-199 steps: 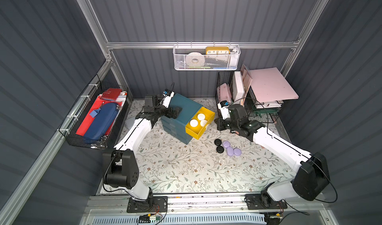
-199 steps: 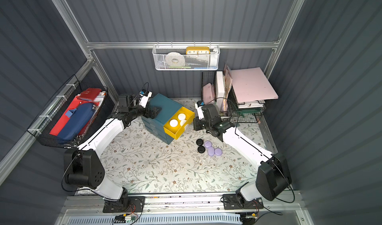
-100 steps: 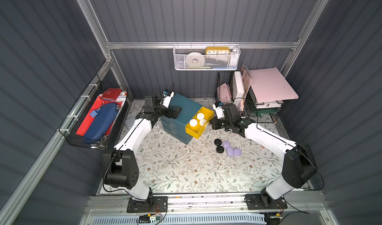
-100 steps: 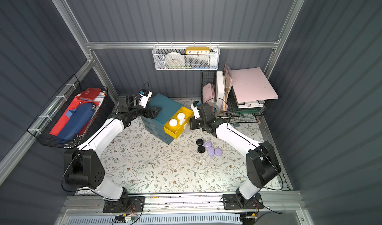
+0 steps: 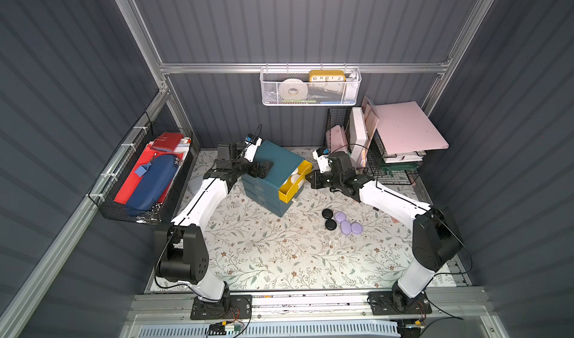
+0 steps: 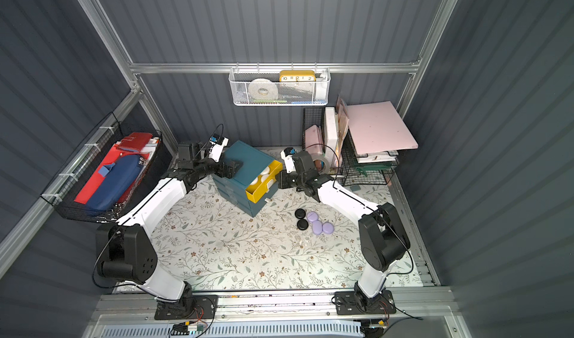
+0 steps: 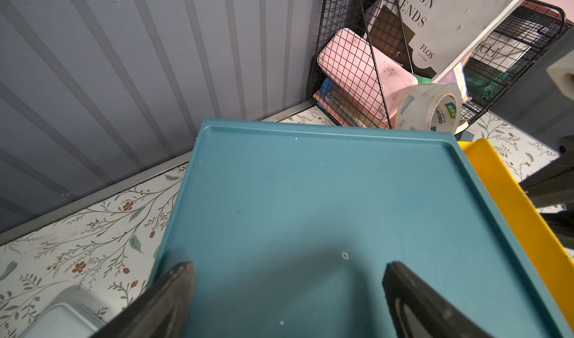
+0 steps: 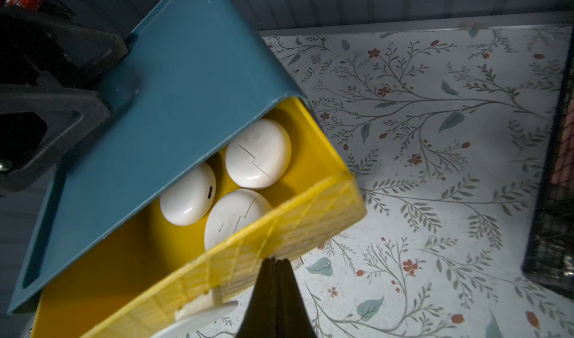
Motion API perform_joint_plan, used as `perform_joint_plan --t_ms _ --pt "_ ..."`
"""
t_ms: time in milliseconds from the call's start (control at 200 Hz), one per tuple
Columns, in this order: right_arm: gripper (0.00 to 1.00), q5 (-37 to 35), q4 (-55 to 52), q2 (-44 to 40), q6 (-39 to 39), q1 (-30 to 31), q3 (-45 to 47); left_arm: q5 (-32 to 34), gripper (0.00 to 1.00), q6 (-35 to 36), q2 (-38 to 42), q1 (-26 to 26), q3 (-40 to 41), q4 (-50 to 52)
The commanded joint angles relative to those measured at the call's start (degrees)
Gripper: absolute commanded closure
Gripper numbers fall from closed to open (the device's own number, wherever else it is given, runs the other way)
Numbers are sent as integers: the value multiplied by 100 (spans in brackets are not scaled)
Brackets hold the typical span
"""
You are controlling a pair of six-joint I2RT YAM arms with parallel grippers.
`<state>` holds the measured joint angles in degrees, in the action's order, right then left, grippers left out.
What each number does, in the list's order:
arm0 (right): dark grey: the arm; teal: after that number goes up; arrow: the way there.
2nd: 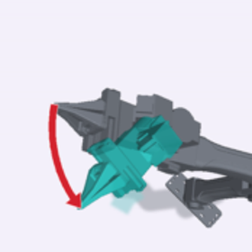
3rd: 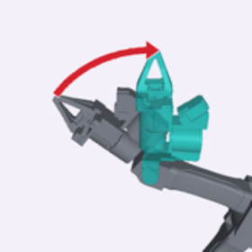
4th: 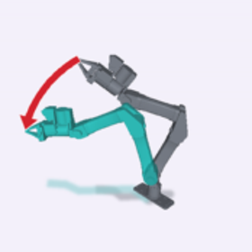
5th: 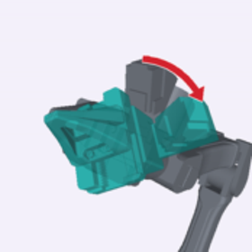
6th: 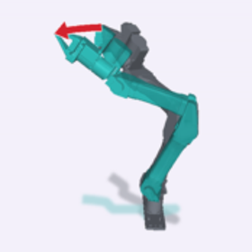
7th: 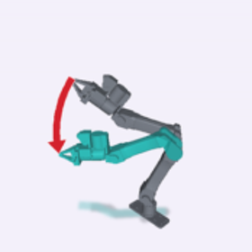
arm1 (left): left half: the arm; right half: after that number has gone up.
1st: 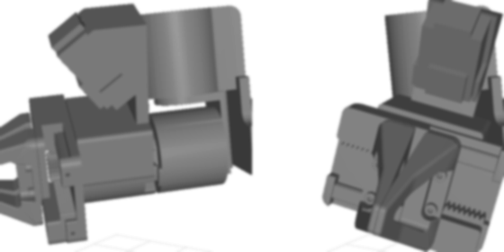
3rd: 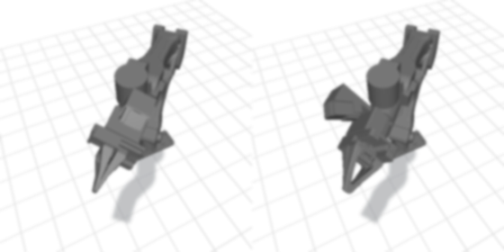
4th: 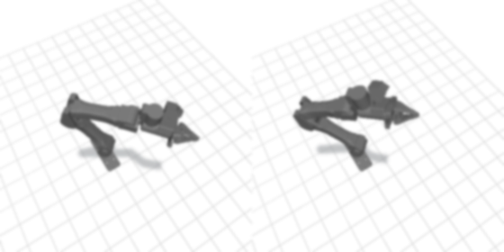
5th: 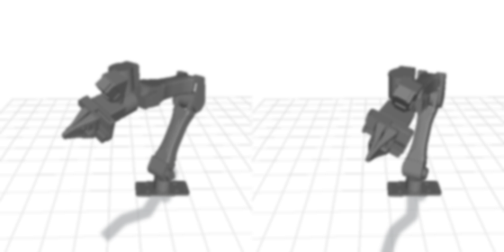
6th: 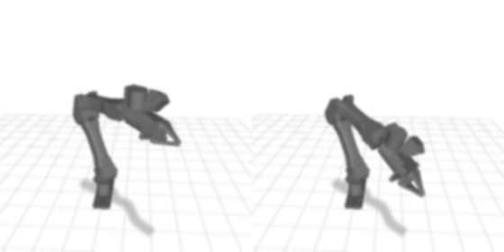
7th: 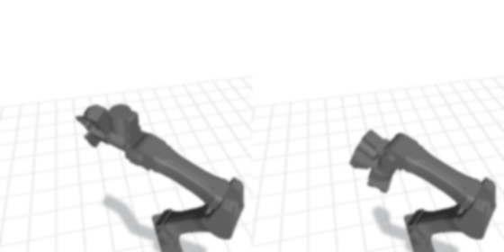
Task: Put the bluetooth earphones in the drawer according to color
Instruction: Close the drawer in the storage box.
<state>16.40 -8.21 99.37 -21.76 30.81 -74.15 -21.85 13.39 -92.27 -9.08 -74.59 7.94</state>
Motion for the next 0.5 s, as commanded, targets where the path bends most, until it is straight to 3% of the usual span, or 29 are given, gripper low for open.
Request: perform_joint_plan --t_ms 0,495 --pt "100 262 452 89 -202 -13 -149 160 0 -251 -336 38 213 990" --pt "100 544 863 467 -451 -8 -391 171 1 -258 -336 33 209 989"
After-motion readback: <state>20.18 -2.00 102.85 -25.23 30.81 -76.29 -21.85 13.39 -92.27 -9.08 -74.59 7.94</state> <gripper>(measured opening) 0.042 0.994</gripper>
